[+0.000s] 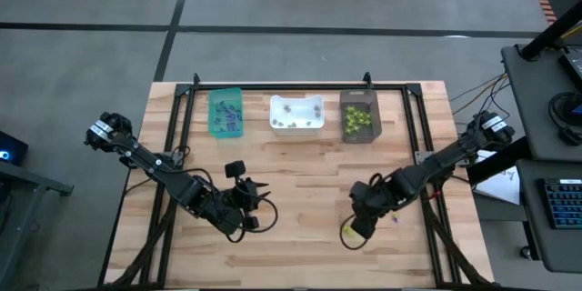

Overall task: Sort Halloween decoration
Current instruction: Put the green spider toy into the black bin

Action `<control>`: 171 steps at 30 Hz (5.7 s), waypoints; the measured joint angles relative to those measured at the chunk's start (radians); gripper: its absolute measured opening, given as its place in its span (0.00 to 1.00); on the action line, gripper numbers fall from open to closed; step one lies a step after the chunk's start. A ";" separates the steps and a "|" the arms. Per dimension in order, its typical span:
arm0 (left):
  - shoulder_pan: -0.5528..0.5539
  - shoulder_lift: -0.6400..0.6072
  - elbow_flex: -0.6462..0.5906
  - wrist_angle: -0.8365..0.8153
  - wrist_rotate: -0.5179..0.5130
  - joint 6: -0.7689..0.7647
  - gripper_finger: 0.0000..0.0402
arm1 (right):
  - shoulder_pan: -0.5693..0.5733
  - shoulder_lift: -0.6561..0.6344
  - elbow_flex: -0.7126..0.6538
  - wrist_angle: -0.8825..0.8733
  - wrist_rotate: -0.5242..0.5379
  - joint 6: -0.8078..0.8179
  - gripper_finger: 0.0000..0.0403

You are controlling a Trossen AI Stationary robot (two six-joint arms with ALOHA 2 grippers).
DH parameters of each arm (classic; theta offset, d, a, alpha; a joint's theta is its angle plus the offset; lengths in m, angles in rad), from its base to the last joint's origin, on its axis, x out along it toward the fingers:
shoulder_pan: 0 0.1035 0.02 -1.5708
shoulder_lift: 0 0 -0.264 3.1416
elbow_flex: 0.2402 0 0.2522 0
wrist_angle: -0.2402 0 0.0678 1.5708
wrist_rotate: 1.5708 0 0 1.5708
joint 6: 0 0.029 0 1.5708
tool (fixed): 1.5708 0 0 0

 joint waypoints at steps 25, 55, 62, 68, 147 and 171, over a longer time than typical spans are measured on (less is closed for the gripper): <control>0.000 0.000 0.000 0.014 0.000 0.001 0.19 | 0.090 0.027 -0.220 -0.123 -0.052 0.417 0.28; 0.000 0.000 0.000 0.013 0.000 0.002 0.19 | 0.090 0.172 -0.219 -0.107 -0.061 0.352 0.02; 0.000 0.000 0.000 0.013 0.000 0.002 0.19 | 0.091 0.158 -0.191 -0.137 -0.004 0.326 0.02; 0.000 0.000 0.000 0.013 0.000 0.002 0.19 | 0.090 0.141 -0.146 -0.161 0.055 0.311 0.02; 0.000 0.000 0.000 0.020 0.000 0.006 0.19 | 0.071 0.139 -0.233 -0.040 0.161 0.336 0.15; 0.000 0.000 0.000 0.020 0.000 0.006 0.19 | 0.070 0.052 -0.172 -0.046 0.321 0.294 0.02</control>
